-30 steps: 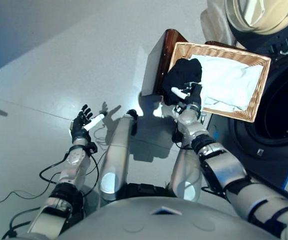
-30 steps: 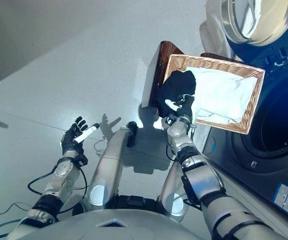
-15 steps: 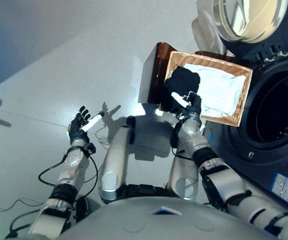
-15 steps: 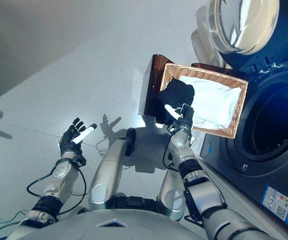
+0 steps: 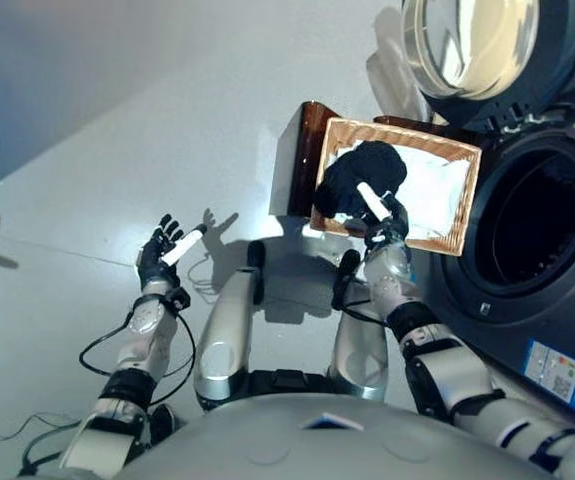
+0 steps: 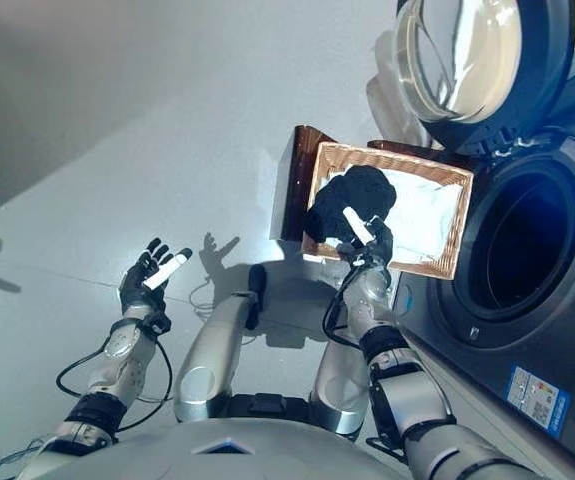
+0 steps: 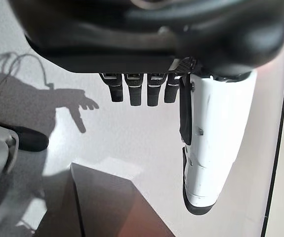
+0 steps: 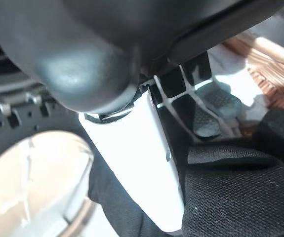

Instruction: Pick up the clothes and place them into the washing machine

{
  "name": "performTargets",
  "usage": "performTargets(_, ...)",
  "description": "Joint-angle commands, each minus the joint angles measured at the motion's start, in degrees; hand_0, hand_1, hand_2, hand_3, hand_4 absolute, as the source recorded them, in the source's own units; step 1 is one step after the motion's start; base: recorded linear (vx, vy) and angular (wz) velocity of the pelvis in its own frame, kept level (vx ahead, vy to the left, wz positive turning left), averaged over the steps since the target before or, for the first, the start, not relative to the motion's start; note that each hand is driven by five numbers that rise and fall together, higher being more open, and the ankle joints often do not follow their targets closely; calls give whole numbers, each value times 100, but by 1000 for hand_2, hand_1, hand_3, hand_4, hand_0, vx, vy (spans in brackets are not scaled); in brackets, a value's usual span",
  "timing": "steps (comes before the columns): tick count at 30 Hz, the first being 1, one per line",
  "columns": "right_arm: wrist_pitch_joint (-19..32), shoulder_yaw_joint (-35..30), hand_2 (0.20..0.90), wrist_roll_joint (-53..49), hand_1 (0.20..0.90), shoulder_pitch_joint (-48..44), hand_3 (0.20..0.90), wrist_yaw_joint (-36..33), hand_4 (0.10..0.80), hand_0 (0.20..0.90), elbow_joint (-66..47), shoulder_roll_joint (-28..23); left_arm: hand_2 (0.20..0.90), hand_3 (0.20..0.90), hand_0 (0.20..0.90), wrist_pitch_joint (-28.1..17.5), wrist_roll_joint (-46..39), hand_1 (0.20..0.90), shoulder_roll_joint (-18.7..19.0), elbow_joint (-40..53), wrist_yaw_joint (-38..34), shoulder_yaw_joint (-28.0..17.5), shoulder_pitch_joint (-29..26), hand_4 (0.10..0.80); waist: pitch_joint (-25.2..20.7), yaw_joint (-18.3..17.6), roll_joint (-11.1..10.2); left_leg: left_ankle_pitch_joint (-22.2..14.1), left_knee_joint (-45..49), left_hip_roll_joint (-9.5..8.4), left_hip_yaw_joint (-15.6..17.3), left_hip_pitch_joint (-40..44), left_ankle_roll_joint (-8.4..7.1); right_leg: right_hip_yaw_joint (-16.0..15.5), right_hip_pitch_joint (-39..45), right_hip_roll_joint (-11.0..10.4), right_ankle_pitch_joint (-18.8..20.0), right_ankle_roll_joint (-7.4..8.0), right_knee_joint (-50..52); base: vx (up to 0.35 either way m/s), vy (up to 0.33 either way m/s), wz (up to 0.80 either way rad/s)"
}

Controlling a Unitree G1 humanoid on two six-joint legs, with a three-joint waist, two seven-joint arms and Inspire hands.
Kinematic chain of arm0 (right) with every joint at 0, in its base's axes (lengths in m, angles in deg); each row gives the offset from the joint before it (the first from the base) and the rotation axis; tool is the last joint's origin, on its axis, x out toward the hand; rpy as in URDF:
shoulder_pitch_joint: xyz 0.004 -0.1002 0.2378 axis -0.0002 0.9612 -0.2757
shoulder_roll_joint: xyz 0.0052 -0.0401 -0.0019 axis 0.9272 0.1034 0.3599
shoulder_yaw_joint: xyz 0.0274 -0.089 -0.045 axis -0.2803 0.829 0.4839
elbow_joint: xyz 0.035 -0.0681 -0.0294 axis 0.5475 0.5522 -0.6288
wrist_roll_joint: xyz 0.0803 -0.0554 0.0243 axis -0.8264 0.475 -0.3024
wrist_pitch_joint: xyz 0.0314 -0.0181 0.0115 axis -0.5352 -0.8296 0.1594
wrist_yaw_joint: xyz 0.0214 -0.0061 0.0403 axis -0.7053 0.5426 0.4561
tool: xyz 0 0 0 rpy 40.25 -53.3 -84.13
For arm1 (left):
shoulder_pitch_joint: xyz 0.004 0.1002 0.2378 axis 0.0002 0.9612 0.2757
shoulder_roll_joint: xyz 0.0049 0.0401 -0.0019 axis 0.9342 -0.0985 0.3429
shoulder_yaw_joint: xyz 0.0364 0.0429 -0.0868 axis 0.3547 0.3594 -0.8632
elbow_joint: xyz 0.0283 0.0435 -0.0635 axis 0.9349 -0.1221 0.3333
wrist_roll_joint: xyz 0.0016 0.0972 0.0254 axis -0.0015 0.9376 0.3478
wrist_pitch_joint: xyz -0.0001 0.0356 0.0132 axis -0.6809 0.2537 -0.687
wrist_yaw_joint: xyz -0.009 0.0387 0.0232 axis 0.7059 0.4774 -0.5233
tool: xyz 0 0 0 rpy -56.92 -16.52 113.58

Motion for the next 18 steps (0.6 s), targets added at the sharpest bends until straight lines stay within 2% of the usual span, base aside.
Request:
performTargets(1, 676, -215, 200, -331, 200, 35, 200, 359, 300, 200, -422, -173, 900, 900, 900, -425, -124, 900, 116, 135, 114, -273, 97, 800, -319, 29, 26, 489, -997, -86, 10, 333, -106, -20, 271, 177, 224, -230, -430, 50, -16, -5)
performTargets(7, 723, -469, 200, -1045, 200, 436, 200, 901, 300, 200, -626, -162, 900, 900, 900, -436, -190, 900, 11, 83, 213, -364, 75, 800, -464, -53, -76, 562, -1231, 39, 46, 664, -173, 26, 588, 235, 348, -181, -790, 61, -23, -6)
performTargets(18, 878, -1097, 200, -2030, 200, 990, 200, 1477, 300, 200, -958, -78, 900, 900, 900, -455, -337, 900, -135, 87, 406, -489, 199, 800, -597, -245, -43, 604, -1548, 148, 173, 1171, -210, 124, 839, 324, 297, -142, -874, 57, -14, -10)
